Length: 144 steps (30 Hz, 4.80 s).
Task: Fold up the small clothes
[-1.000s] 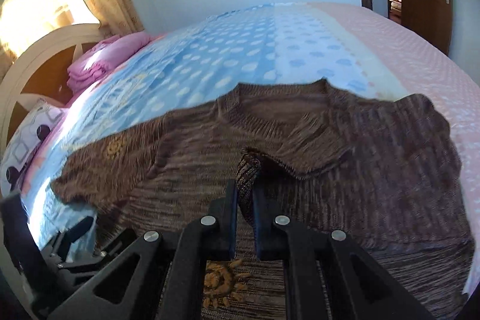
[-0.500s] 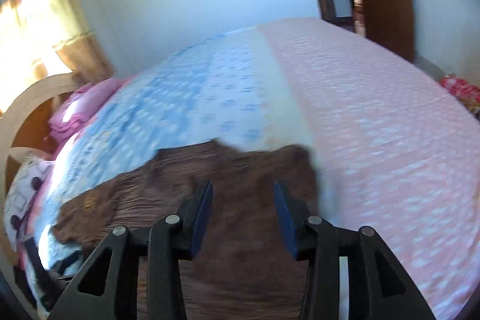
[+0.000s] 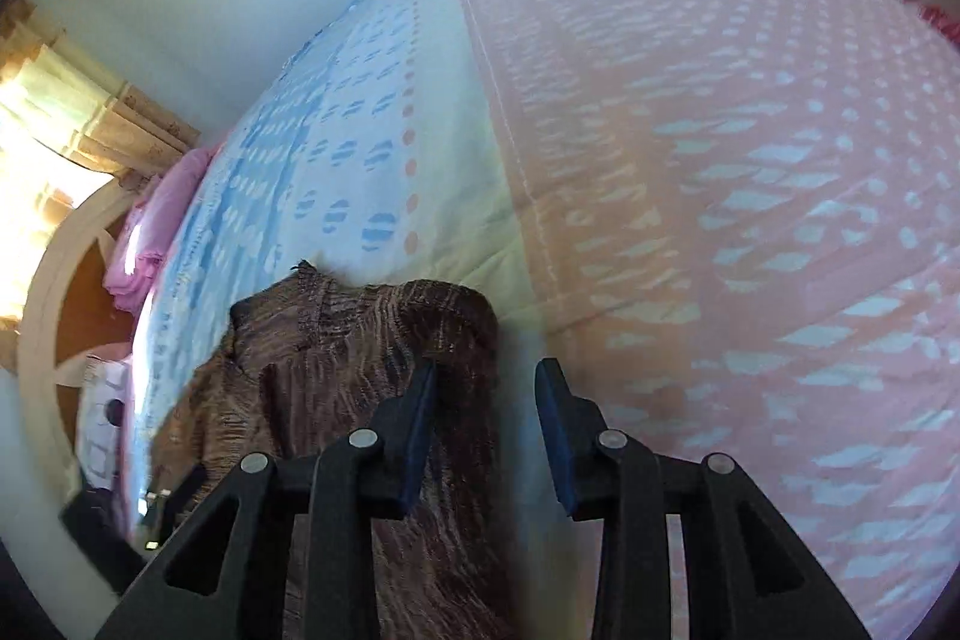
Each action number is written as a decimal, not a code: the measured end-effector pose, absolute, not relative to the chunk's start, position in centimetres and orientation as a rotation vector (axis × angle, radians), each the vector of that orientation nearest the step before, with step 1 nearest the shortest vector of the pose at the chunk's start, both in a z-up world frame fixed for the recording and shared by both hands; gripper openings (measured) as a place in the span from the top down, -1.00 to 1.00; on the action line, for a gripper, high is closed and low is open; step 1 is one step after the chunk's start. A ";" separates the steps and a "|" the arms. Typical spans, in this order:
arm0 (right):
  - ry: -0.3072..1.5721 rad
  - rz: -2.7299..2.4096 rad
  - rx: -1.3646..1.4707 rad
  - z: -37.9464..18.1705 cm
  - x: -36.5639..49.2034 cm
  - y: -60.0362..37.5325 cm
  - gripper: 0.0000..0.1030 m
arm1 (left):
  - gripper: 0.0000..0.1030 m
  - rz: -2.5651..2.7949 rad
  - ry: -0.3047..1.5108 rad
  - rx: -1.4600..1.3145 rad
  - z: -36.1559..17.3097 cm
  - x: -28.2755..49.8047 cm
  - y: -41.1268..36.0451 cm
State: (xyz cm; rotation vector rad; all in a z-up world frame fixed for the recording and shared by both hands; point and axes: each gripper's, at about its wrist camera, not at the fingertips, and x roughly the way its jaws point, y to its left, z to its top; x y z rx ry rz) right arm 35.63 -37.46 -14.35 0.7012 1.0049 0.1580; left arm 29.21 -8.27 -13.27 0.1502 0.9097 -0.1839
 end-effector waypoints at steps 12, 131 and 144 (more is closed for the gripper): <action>0.864 0.138 0.453 -8.2 40.9 -36.2 0.75 | -1.00 -0.162 0.912 0.034 -14.3 30.3 -7.0; 0.827 -0.072 0.015 -14.4 26.4 -28.4 -0.38 | 0.82 0.073 0.627 -0.507 -7.8 28.1 20.3; 0.824 -0.073 0.013 -14.4 26.4 -28.4 -0.39 | 0.78 -0.264 0.880 -0.207 -12.9 29.0 -3.1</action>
